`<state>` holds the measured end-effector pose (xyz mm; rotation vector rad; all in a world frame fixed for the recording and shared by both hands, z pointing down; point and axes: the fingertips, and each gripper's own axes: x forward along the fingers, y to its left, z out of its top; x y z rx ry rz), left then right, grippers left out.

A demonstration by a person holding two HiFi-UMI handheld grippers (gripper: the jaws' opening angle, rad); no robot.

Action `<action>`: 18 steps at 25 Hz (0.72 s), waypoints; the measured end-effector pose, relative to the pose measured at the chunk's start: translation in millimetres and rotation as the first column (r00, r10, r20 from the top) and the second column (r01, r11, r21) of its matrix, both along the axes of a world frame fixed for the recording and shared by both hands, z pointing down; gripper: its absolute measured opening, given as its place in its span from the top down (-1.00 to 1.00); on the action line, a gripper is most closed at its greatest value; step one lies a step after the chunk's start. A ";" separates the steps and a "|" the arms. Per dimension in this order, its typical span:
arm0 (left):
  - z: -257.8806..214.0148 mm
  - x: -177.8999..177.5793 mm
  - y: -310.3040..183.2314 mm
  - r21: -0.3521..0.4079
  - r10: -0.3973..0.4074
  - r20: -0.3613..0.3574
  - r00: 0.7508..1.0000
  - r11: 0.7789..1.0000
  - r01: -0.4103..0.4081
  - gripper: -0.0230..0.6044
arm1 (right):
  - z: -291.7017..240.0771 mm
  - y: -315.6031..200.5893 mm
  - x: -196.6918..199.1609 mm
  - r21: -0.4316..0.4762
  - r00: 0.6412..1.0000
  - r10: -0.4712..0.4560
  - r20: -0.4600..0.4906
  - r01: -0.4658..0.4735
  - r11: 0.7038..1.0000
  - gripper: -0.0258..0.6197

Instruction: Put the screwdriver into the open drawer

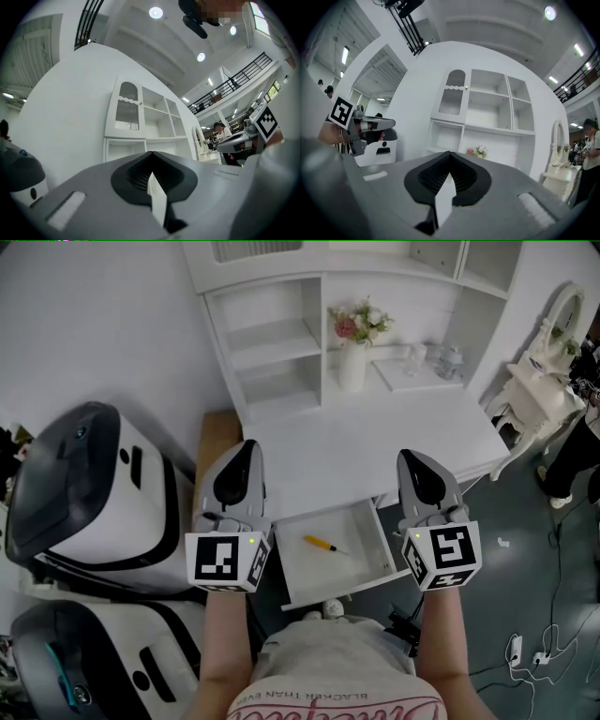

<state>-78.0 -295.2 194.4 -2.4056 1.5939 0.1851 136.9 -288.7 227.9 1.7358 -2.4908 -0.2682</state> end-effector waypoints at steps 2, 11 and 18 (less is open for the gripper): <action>-7.2 1.0 1.0 0.012 0.000 0.002 1.000 1.000 0.000 0.86 | -5.3 1.4 4.1 0.023 1.000 0.010 0.013 -0.010 1.000 0.92; -25.1 3.1 -1.6 0.059 0.001 -0.001 1.000 0.998 -0.001 0.86 | -27.6 6.2 18.6 0.096 0.999 0.040 0.033 -0.043 0.994 0.92; -29.8 1.2 -2.1 0.073 0.000 0.001 1.000 0.997 0.000 0.86 | -34.7 4.8 21.2 0.115 0.998 0.046 0.035 -0.050 0.992 0.92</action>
